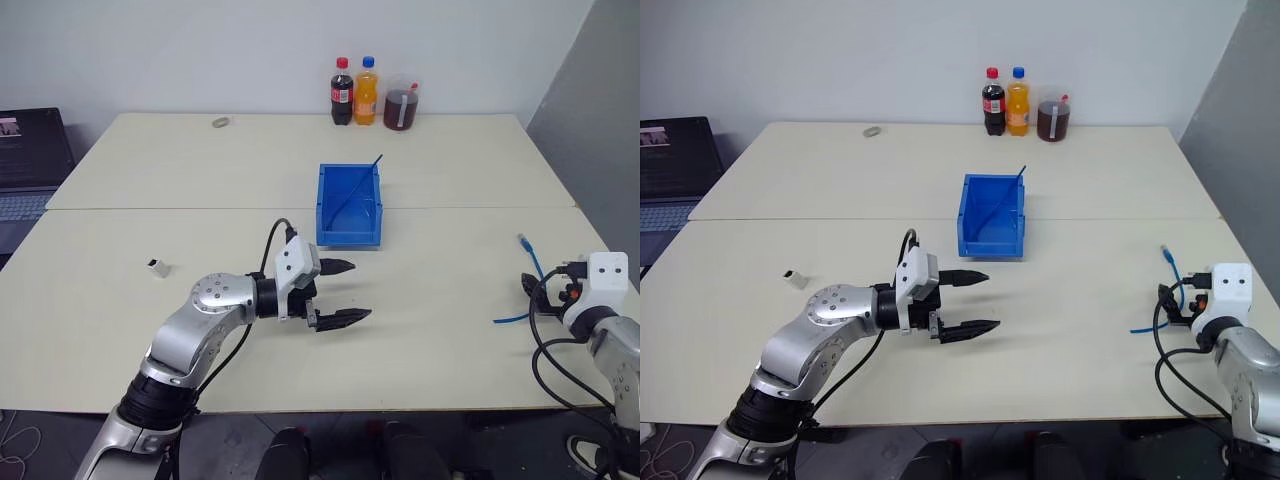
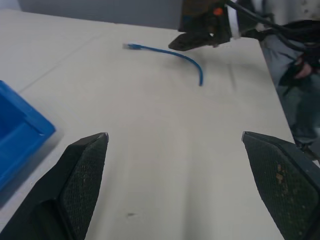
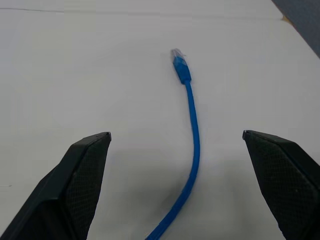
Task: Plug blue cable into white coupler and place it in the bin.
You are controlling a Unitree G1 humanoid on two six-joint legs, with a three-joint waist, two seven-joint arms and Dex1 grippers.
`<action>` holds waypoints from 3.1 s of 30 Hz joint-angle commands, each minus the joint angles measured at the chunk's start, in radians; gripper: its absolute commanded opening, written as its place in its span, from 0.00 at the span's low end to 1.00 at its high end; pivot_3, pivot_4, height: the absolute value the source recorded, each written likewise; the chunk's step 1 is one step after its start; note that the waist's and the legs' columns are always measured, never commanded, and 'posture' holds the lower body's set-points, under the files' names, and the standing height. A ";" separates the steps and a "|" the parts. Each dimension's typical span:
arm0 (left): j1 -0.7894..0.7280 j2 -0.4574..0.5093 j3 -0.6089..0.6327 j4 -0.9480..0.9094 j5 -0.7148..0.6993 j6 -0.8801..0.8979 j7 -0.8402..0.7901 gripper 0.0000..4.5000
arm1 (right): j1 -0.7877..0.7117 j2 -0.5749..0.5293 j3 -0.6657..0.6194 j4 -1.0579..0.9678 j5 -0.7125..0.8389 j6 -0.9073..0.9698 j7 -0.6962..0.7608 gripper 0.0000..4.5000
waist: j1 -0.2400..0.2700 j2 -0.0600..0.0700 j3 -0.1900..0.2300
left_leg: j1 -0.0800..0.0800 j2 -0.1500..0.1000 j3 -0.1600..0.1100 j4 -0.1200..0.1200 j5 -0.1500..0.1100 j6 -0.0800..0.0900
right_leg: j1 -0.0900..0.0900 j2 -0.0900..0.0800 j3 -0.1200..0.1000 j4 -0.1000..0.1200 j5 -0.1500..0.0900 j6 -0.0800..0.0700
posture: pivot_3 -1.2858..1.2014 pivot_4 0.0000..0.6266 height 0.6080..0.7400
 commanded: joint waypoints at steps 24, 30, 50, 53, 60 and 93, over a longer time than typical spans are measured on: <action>-0.018 0.005 -0.007 -0.026 0.020 0.006 -0.037 1.00 | -0.164 -0.135 0.009 0.347 -0.006 0.009 0.132 0.00 | 0.000 0.000 0.000 | 0.000 0.000 0.001 0.001 0.000 0.000 | 0.001 0.000 0.000 0.000 0.000 0.000 | 0.52 0.24 1.00; 0.039 0.027 0.020 -0.046 0.021 -0.012 -0.031 1.00 | -0.148 -0.282 0.078 0.337 0.013 -0.072 0.401 0.00 | 0.000 0.002 0.001 | 0.000 0.000 0.002 0.001 0.000 0.000 | 0.000 0.000 0.001 -0.001 0.000 0.000 | 0.52 0.24 1.00; 0.434 0.157 0.268 0.006 0.072 -0.163 0.047 1.00 | -0.504 -0.049 0.838 0.161 -0.258 -0.449 0.835 0.00 | -0.002 0.000 0.004 | -0.002 0.001 0.000 0.000 0.000 0.000 | -0.002 0.000 -0.001 -0.001 0.001 -0.001 | 0.52 0.24 1.00; 0.452 0.171 0.297 0.038 0.080 -0.182 0.044 1.00 | -0.548 0.012 0.876 0.245 -0.300 -0.479 0.826 0.00 | 0.004 0.000 0.004 | -0.003 0.001 0.000 0.000 0.000 0.000 | -0.003 -0.001 -0.001 -0.001 0.003 -0.005 | 0.52 0.24 1.00; 0.443 0.190 0.312 0.105 0.093 -0.214 0.028 1.00 | -0.569 0.049 0.909 0.342 -0.375 -0.566 0.831 0.18 | 0.002 0.000 0.004 | -0.003 0.001 0.000 0.000 0.000 0.000 | -0.004 -0.001 -0.001 0.000 0.003 -0.005 | 0.52 0.24 1.00; 0.068 0.051 0.000 0.464 0.306 -0.322 -0.063 0.66 | -0.216 -0.131 0.587 -0.302 -0.081 -0.081 0.715 0.82 | 0.008 0.000 0.003 | 0.000 0.000 -0.001 0.002 0.000 0.000 | 0.001 -0.001 -0.002 0.000 0.002 0.000 | 0.52 0.24 1.00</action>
